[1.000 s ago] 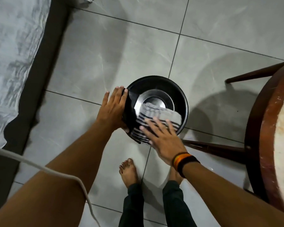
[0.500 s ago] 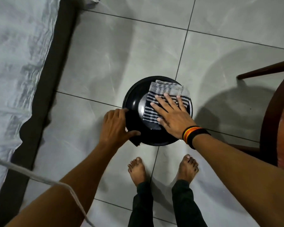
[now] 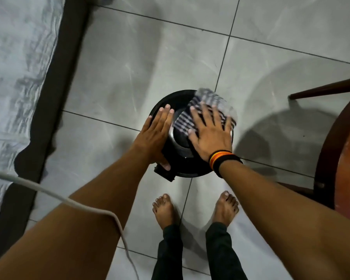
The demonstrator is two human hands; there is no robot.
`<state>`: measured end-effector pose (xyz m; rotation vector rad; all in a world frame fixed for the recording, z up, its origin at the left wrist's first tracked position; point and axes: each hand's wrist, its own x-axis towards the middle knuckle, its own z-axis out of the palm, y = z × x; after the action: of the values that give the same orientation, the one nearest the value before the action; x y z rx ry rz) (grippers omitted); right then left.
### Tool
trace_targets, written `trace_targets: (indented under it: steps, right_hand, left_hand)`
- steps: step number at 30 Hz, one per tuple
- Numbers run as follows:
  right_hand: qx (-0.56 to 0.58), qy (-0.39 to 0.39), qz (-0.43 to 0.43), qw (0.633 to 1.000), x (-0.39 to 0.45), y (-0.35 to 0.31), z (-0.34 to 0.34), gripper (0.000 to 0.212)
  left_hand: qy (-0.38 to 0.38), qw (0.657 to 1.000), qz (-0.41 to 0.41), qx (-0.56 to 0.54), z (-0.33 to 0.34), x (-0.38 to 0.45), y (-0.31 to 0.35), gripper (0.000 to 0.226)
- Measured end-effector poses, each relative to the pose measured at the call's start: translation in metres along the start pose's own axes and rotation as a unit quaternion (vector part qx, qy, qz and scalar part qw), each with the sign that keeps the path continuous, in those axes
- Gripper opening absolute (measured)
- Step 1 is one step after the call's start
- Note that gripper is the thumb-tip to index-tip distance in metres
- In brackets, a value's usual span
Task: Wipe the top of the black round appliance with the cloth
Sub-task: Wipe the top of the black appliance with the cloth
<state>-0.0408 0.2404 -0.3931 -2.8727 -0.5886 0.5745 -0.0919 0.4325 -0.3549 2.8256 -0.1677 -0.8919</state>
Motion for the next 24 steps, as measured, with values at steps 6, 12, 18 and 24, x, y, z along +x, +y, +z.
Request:
trace_targets:
  steps: [6,12,18,24]
  right_hand:
    - [0.011,-0.004,0.068,0.998,-0.086,-0.024,0.026,0.066]
    - [-0.023,-0.006,-0.117,0.993,-0.048,-0.031,0.024,0.061]
    - [0.097,0.039,0.090,0.990,-0.022,0.001,0.008,0.059]
    - [0.127,-0.006,0.194,0.973,-0.106,-0.068,0.026,0.082]
  left_hand:
    - [0.008,1.000,-0.019,-0.008,0.001,-0.003,0.004,0.173]
    - [0.039,0.999,-0.011,0.020,0.010,-0.001,0.001,0.166]
    - [0.013,1.000,-0.014,0.014,0.009,0.000,0.002,0.174]
    - [0.033,0.999,-0.016,0.026,0.008,0.000,0.003,0.169]
